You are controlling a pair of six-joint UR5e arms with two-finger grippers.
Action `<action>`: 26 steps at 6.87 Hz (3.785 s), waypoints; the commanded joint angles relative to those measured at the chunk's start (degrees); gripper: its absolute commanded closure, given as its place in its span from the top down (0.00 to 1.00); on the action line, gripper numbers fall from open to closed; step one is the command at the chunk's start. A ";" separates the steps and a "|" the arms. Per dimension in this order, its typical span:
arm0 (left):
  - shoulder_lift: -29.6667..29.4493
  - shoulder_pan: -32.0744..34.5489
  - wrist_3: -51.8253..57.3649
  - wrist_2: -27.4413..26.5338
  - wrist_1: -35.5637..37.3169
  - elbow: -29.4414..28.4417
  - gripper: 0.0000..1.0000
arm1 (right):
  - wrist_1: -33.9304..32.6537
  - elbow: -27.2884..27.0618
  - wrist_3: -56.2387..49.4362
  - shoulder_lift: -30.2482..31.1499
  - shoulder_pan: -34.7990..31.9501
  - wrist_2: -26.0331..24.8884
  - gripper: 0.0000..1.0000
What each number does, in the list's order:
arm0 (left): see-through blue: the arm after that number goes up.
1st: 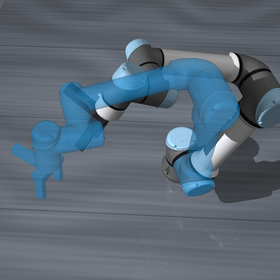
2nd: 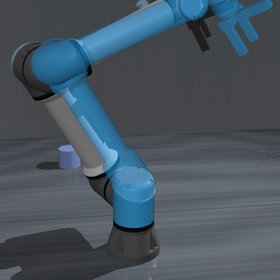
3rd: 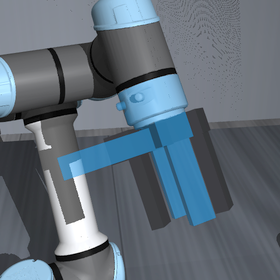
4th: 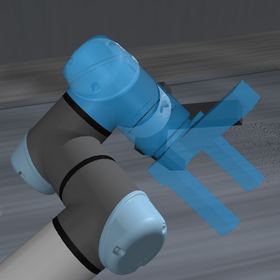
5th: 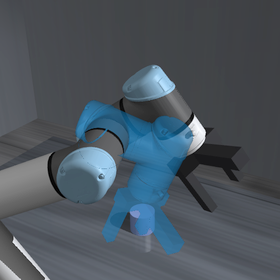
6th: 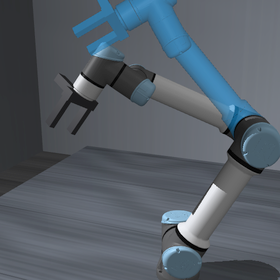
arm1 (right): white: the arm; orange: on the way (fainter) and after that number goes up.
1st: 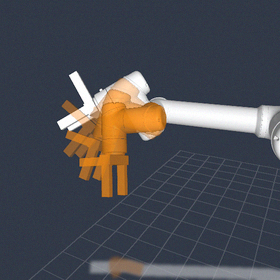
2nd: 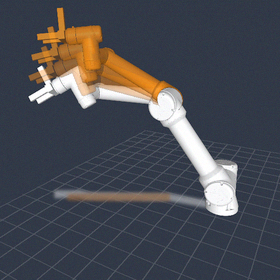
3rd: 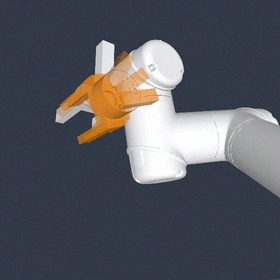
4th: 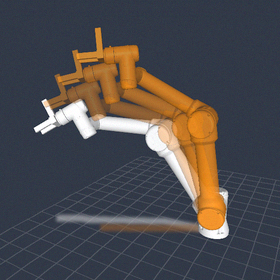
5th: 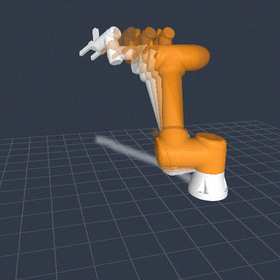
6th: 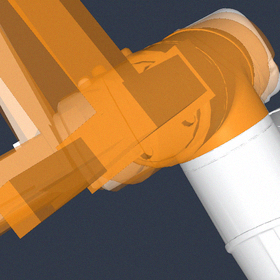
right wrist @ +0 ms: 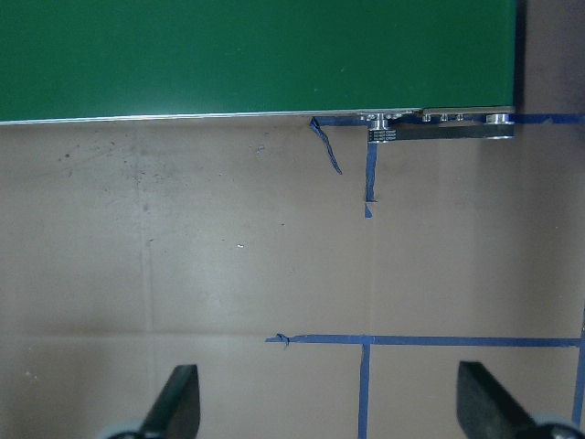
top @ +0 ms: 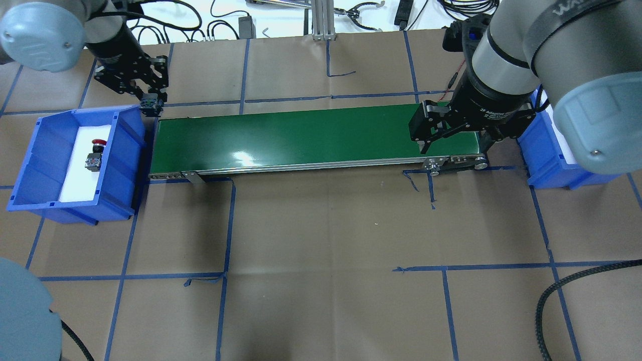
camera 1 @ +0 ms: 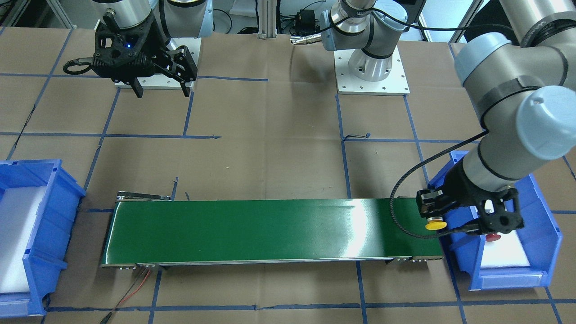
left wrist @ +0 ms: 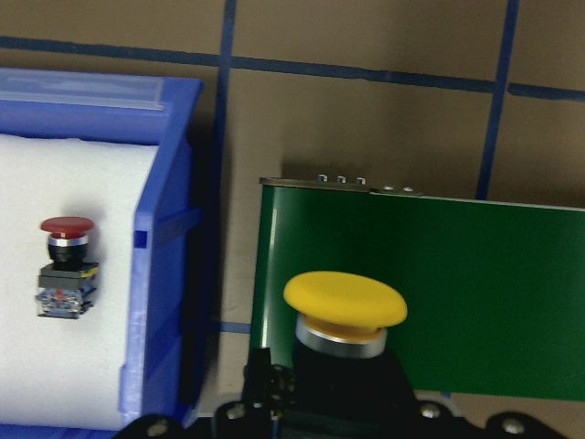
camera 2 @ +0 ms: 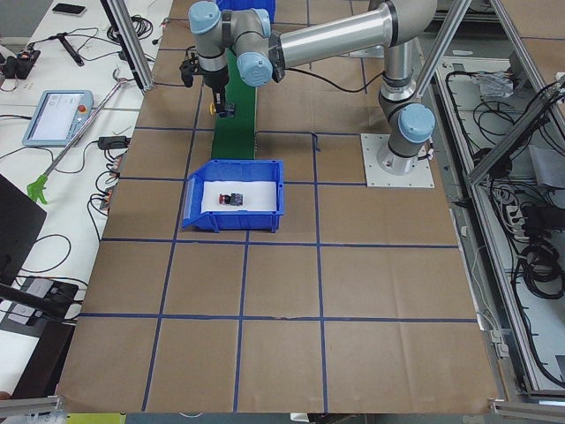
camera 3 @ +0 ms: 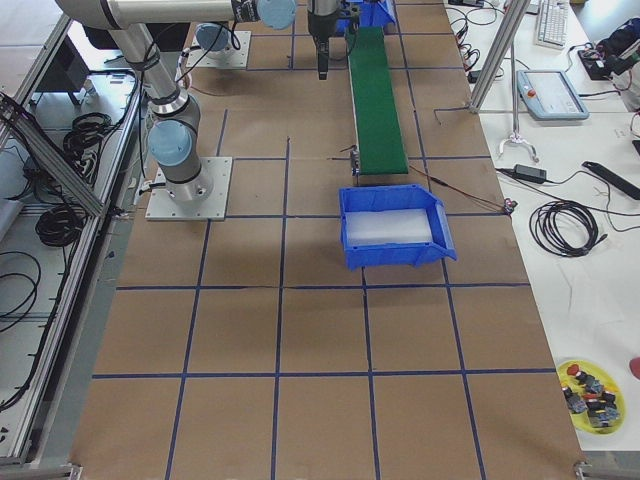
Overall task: Transport two buttons from left to right
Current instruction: 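Carry the yellow button to the conveyor's near end and lower it, then open the left gripper, release the button on the belt, and raise, then lower the left gripper into the bin and grasp the red-capped button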
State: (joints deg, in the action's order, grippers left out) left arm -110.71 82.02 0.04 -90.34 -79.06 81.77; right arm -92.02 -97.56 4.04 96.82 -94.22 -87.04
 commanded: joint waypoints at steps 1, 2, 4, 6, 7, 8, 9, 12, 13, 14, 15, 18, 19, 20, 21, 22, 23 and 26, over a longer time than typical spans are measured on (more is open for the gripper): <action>-3.02 3.14 -4.69 -0.02 1.71 1.98 0.08 | 0.00 0.01 0.00 -0.06 0.00 -0.06 1.00; -3.11 3.15 -5.14 -0.02 4.50 4.60 0.08 | 0.00 0.01 0.00 -0.06 0.00 -0.06 1.00; -3.81 3.15 -4.70 -0.02 16.06 10.75 0.08 | 0.00 -0.08 0.00 -0.06 0.00 0.03 1.00; -4.34 3.15 -5.05 0.07 18.76 13.58 0.10 | 0.00 -0.08 0.00 -0.06 0.00 0.03 1.00; -4.34 3.15 -5.14 0.42 18.68 13.68 0.19 | 0.09 -0.08 0.00 -0.06 0.00 0.03 1.00; -4.43 3.15 -5.23 0.60 18.68 13.68 0.44 | 0.09 -0.17 0.00 -0.06 0.00 0.03 1.00; -4.26 3.15 -5.58 0.60 18.68 13.50 0.97 | 0.09 -0.17 0.00 -0.06 0.00 0.03 1.00; -1.02 3.06 -5.32 0.42 17.10 11.05 1.00 | 0.09 -0.08 0.00 -0.06 0.00 0.03 1.00; 1.35 2.62 -5.23 0.51 12.13 8.95 1.00 | 0.00 -0.17 0.00 -0.06 0.00 0.03 1.00; 3.28 2.53 -4.71 0.42 6.34 5.80 1.00 | 0.00 -0.08 0.00 -0.06 0.00 0.03 1.00; 4.61 2.44 -4.44 0.25 0.19 2.37 1.00 | 0.00 -0.08 0.00 -0.06 0.00 -0.06 1.00; 4.36 -2.61 5.44 0.07 -3.47 -1.52 1.00 | 0.00 -0.08 0.00 0.03 0.00 0.03 1.00; 3.92 -7.00 10.80 0.16 -3.65 -1.61 1.00 | 0.00 -0.08 0.00 -0.06 0.00 0.03 1.00; 3.48 -10.44 15.12 -0.01 -3.65 -1.62 1.00 | 0.00 -0.08 0.00 -0.06 0.00 -0.06 1.00; 3.04 -13.70 20.30 -0.02 -3.56 -1.62 1.00 | -0.09 0.00 -0.08 -0.06 0.00 -0.06 1.00; 2.34 -17.47 25.05 -0.02 -3.47 -1.70 1.00 | -0.18 0.01 -0.09 0.03 0.00 0.03 1.00; 0.86 -20.90 30.31 -0.02 -2.60 -1.70 1.00 | -0.18 0.01 -0.09 0.03 0.00 0.03 1.00; -2.14 -22.17 30.28 0.07 1.87 -0.14 1.00 | -0.18 0.09 -0.17 0.12 0.00 0.03 1.00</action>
State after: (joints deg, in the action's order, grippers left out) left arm -111.80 59.97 30.38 -90.33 -79.53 80.50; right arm -92.20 -97.50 3.94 96.89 -94.22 -87.01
